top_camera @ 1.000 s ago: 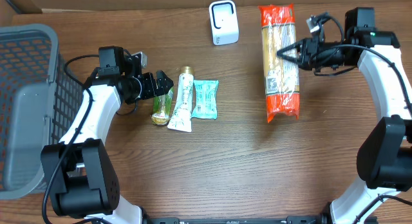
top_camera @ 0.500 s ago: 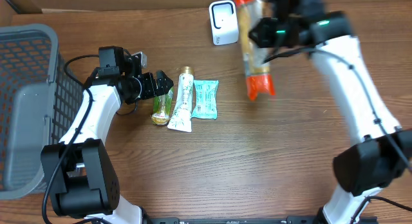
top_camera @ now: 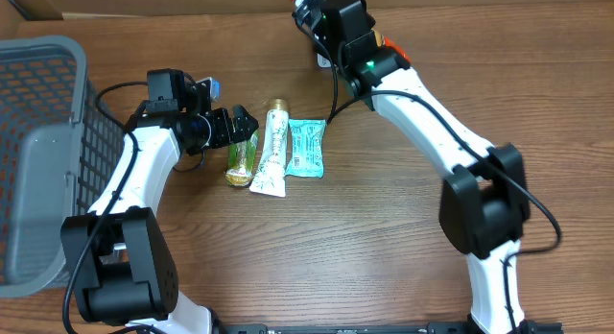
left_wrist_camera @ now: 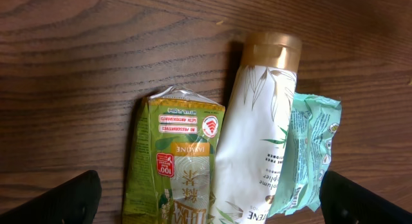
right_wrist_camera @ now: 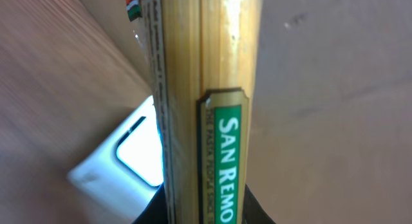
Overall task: Scan the item barcode
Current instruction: 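Hold the spaghetti pack against the white scanner with the right gripper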
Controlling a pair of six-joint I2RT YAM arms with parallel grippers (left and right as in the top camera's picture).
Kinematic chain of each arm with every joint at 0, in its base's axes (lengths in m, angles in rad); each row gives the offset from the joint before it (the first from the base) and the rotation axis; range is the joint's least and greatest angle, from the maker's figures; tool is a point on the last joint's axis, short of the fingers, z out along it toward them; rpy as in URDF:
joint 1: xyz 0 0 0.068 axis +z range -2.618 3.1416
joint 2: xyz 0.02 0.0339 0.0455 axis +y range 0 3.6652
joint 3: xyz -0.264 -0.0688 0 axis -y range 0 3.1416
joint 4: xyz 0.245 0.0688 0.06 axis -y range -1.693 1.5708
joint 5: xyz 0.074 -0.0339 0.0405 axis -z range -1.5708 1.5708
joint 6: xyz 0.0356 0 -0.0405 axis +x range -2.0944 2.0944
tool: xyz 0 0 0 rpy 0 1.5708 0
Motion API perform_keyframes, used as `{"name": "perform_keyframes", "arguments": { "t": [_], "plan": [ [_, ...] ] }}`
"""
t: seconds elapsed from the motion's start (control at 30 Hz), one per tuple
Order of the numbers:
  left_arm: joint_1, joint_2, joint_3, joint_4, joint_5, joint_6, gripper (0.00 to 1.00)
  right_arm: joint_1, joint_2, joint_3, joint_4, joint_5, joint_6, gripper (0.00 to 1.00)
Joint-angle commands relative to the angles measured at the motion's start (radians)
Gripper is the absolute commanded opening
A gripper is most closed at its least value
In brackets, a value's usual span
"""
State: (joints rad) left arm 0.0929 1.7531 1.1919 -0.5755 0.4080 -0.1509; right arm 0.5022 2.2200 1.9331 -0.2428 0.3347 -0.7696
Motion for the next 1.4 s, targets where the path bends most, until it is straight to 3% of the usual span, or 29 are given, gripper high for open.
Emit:
{"name": "perform_keyframes", "arguments": {
  "t": [0.0,0.2,0.53,0.93,1.37],
  "plan": [
    [0.005,0.001,0.013,0.0,0.0,0.008,1.0,-0.009,0.009,0.035,0.17,0.018,-0.261,0.04],
    [0.005,0.001,0.013,0.0,0.0,0.008,1.0,-0.009,0.087,0.035,0.3,-0.107,-0.415,0.04],
    [0.005,0.001,0.013,0.0,0.0,0.008,0.99,-0.006,0.101,0.035,0.365,-0.271,-0.396,0.04],
    [0.005,0.001,0.013,0.0,0.0,0.008,0.99,-0.006,0.129,0.035,0.373,-0.295,-0.358,0.04],
    [0.005,0.001,0.013,0.0,0.0,0.008,1.0,-0.016,0.165,0.035,0.428,-0.254,-0.412,0.04]
  ]
}}
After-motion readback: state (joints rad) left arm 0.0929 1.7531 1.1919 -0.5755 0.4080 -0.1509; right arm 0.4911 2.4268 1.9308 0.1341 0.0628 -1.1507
